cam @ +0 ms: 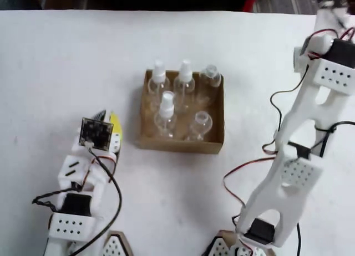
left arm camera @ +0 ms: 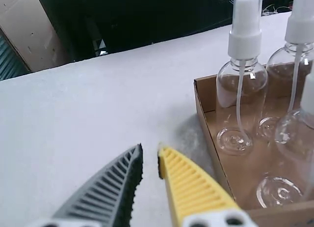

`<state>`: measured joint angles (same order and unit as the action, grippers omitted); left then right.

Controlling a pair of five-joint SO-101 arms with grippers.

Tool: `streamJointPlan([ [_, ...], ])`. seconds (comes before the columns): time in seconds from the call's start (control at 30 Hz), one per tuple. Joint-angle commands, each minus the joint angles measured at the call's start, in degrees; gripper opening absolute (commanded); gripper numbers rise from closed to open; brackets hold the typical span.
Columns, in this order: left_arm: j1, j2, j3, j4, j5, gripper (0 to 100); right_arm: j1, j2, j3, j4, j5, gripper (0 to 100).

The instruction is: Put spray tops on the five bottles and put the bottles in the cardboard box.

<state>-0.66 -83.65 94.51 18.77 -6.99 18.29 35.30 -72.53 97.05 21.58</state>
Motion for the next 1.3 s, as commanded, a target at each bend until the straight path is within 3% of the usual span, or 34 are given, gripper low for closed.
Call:
streamJointPlan([
  [0.0,0.7,-0.6,-0.3,-1.0,-0.8,6,-1.5,-12.0,-1.3,1.8,-4.8,1.5],
  [0.2,0.7,-0.6,-0.3,-1.0,-0.8,6,-4.4,-20.6,2.2,1.9,-10.5,1.5],
  [0.47,0.7,-0.6,-0.3,-1.0,-0.8,6,-14.8,-38.8,27.3,0.8,-19.2,1.5],
  [0.63,0.7,-0.6,-0.3,-1.0,-0.8,6,-21.2,-47.3,35.0,-8.0,-19.5,1.5],
  [1.1,0.6,-0.6,-0.3,-1.0,-0.8,6,-29.0,-58.2,50.5,-22.7,-19.4,1.5],
  [1.27,0.6,-0.6,-0.3,-1.0,-0.8,6,-32.8,-62.8,61.3,-35.6,-19.6,1.5],
])
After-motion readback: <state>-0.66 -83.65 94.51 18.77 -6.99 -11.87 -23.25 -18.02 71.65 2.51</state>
